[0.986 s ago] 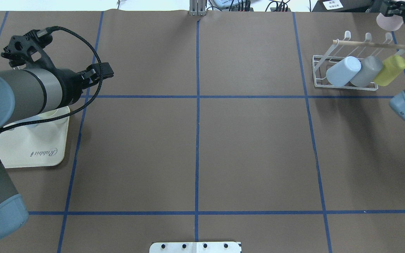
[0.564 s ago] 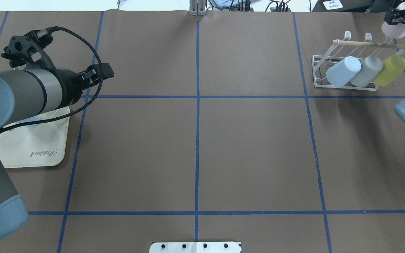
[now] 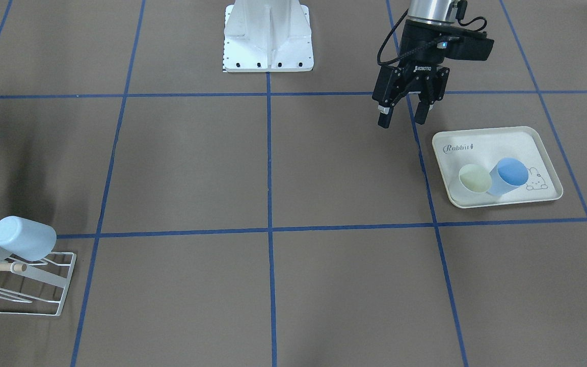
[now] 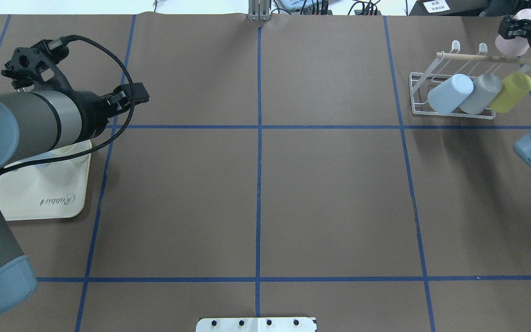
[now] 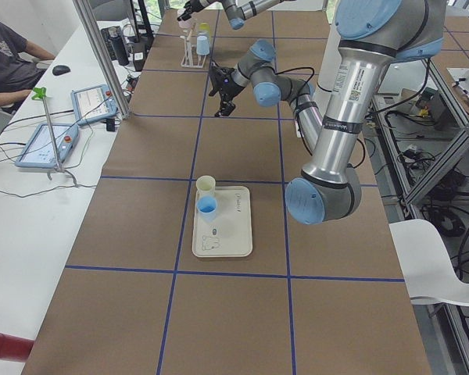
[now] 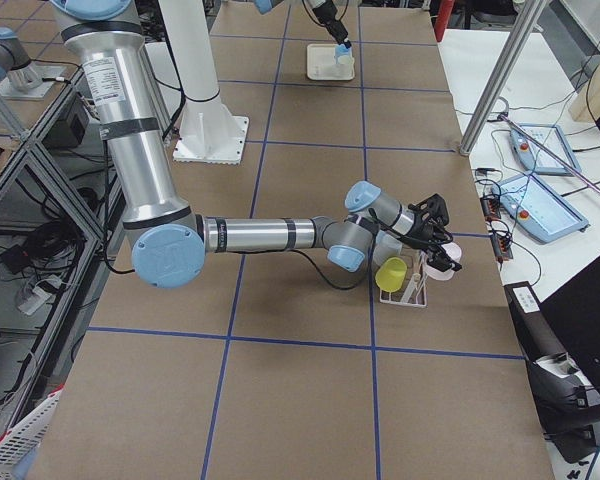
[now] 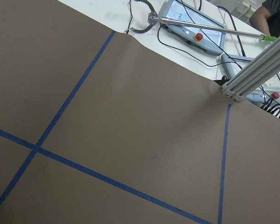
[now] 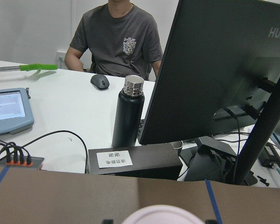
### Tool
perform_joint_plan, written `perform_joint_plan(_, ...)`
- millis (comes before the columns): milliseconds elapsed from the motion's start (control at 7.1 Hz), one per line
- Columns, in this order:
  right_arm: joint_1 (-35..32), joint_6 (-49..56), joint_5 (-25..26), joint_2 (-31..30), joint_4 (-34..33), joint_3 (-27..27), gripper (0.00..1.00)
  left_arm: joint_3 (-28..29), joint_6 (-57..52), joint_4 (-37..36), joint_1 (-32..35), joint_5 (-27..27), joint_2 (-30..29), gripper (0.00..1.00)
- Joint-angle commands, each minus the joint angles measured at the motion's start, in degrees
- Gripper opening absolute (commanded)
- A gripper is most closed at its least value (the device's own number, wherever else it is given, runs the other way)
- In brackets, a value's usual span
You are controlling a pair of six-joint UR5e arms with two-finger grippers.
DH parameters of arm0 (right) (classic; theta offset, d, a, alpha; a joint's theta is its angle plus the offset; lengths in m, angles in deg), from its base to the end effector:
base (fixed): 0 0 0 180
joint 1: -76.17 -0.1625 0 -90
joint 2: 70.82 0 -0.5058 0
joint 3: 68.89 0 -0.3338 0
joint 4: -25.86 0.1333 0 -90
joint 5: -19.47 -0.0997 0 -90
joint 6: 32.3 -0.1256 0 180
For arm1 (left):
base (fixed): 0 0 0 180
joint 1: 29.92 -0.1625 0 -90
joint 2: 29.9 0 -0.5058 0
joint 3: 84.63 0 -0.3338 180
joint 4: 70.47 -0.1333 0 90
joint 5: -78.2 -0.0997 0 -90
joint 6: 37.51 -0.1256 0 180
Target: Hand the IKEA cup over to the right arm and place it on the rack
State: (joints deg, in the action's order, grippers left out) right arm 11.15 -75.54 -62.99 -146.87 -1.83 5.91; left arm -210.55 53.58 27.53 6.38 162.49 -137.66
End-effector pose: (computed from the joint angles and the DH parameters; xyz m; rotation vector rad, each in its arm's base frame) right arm -0.1230 -0.6188 0.6337 0.9532 -0.5012 0.3576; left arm 0.3242 -0.4190 0.3468 0.4190 1.0175 -0.6405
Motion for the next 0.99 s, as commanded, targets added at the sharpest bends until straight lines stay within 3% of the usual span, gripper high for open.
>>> perform_joint_plan(0,0.07,0.00,-0.07,-0.06,0.00,-0.61,0.03,-0.02,0.40,0.00,0.00,0.00,0.01,1.00)
perform_joint_plan(141,0.07,0.26,-0.07,-0.06,0.09,-1.40,0.76,-0.02,0.40,0.00,0.00,0.00,0.01,1.00)
perform_joint_plan(282,0.07,0.17,-0.07,-0.15,1.22,-1.75,1.00,-0.02,0.40,0.00,-0.09,0.00,0.01,1.00)
perform_joint_plan(846,-0.63,0.00,-1.81,0.55,3.42,-1.59,1.00,-1.51,0.40,0.00,0.09,1.39,0.18,1.00)
